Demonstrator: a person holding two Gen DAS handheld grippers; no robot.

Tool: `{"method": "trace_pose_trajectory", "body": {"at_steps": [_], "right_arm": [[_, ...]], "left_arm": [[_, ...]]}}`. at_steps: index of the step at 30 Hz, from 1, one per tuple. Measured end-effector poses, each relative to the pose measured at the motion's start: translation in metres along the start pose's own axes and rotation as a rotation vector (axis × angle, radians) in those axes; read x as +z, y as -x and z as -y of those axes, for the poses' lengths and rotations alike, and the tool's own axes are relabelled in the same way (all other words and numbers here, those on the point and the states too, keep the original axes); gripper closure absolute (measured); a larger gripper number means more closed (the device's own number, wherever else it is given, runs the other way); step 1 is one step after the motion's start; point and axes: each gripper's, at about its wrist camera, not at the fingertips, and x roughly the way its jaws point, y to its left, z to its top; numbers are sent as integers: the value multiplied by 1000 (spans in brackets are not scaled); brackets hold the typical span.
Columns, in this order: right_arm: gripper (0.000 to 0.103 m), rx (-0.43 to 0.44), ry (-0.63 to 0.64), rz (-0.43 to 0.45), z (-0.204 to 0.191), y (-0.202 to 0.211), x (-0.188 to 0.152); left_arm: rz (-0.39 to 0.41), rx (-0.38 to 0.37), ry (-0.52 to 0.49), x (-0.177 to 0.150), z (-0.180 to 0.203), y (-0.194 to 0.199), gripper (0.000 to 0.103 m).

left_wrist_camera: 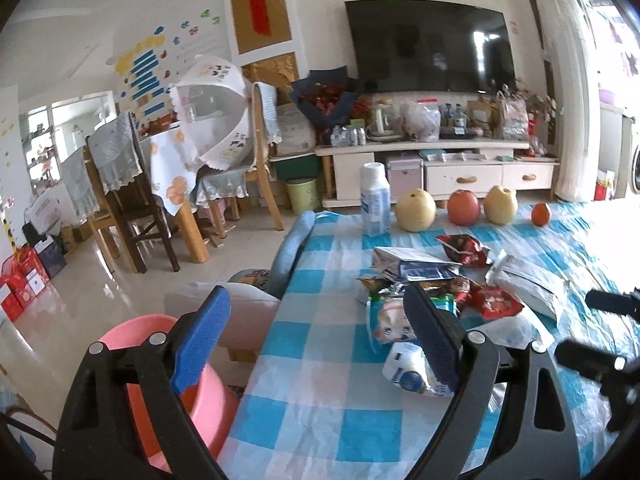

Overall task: Collect trash
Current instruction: 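Grasp the white feather-print wipes packet with the left tool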

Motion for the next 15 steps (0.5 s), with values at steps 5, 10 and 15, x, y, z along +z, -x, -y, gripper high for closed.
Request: {"method": "trace_pose_trajectory", "body": {"at_steps": [5,10,15], "right_arm": [[5,-27,-51,13,30,8,5],[5,-58,-106,11,61,11,10],[5,-95,-194,-42,102,2,13]], "left_arm": [[-21,-47,-36,-1,16,-2,14],[-21,-174,-128,-4,44,2,14],[-59,-341,-310,-16,90,2,14]]}}
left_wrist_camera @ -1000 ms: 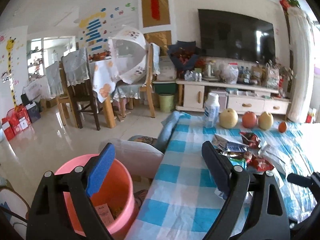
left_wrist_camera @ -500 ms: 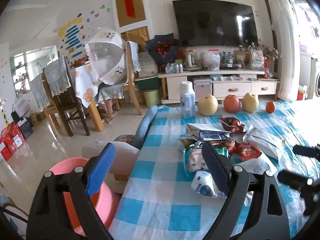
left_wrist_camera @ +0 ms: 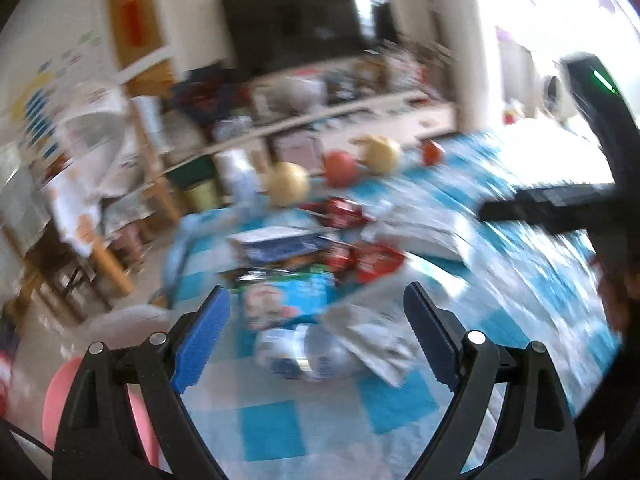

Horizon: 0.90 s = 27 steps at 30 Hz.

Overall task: Collect trash
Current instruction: 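Grasp the white feather-print wipes packet with the left tool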

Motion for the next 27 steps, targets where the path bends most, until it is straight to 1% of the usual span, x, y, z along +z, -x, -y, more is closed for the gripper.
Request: {"method": "trace_pose_trajectory", "body": {"at_steps": [2,4,6,8,12,16,19,22,27], "right_arm": [[5,-13,-18,-21,13,-5,3],[5,-27,-21,-40,22,-11,5],[5,-47,-15,-68,29,-20,8],[5,-52,0,-95,32,-30,10],[5,-57,54,-127,28,-48,14],[5,-58,106,-149,20,-64,15],[5,-54,127,-163,17,-75,17],[5,-54,122,-163,19,-81,21],[5,-41,95,-162,26,-89,29]], "left_arm": [[-19,-35,-101,-1,21,-8,14],[-42,-57,-174,0,35,-16,14],[-80,-84,-223,-2,43,-29,14],[-118,-91,-252,-3,47,-41,14],[-165,-140,-264,-1,44,-60,14],[-205,-215,-254,0,42,-73,14],[-236,-236,-277,0,45,-84,14],[-272,-243,-298,-3,48,-95,14],[-277,-272,-296,-2,50,-102,14]]}}
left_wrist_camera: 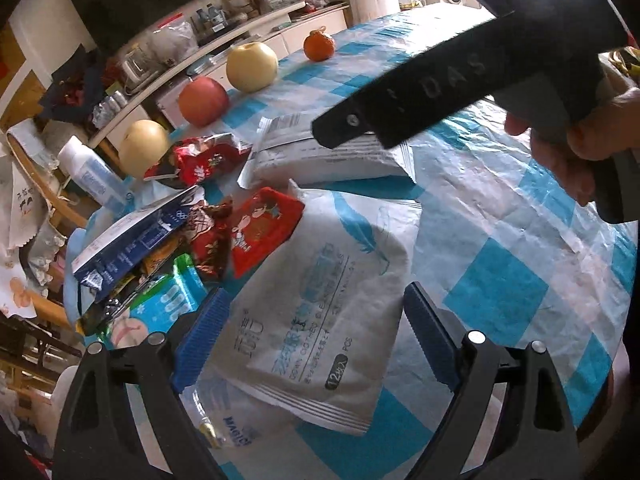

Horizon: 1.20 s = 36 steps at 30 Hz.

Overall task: Collect trash
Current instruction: 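Grasp the white feather-print wipes packet with the left tool, then hold the feather-print packet in the left tool while the right tool grasps the red snack packet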

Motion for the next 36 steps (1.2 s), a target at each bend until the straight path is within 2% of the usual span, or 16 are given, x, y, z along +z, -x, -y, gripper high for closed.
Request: {"method": "trace_pose_trajectory", "body": {"at_steps": [3,7,12,16,21,25,36], "right_arm": [[5,19,-18,-5,2,-7,5],[5,44,-34,-11,1,-12,9],[5,56,-24,-12,-5,-14,9],[5,59,-25,-10,-4,-12,9],[5,79,-53,-6,-2,-12,10],[5,87,-51,1,-2,-9,10],[5,131,-87,11,1,-4,9]], "left_arm": [[-7,-8,3,1,1,-5,12],[-28,22,-11,3,6,-14,9],[-30,6,36,6,7,-14,9],[-24,7,79,9,11,-13,22],[-21,34,141,12,19,-10,30],[-7,24,226,9,18,-4,37],[59,-17,403,-19,-8,34,40]]}}
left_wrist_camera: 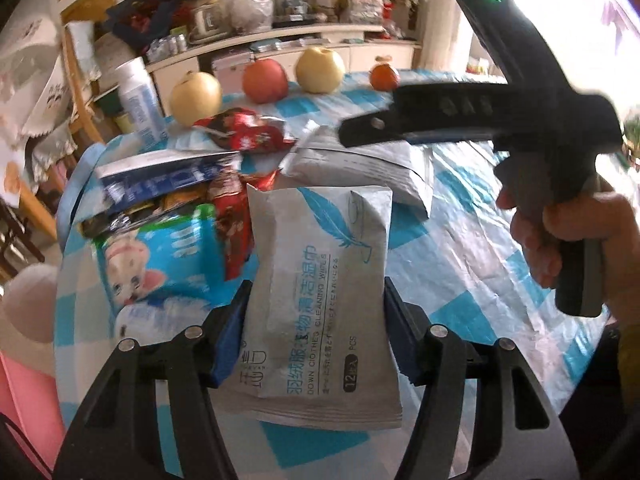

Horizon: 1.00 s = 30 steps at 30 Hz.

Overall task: Collect trash
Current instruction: 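Hold the feather-print packet in the left tool while the right tool grasps the red snack packet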

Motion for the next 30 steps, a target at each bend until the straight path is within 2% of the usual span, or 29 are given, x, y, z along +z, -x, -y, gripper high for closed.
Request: {"method": "trace_pose_trajectory", "body": {"at_steps": [10,23,30], "right_arm": [[5,-8,86,3,-26,-7,-7],[5,-9,323,-69,-87,-42,-34],[5,-37,345,-93,-97,-61,-40]], "left_arm": [[95,-64,173,-5,-50,37,40],[166,-30,272,-7,-88,58,40],[180,-13,290,-10,-97,62,40]]}}
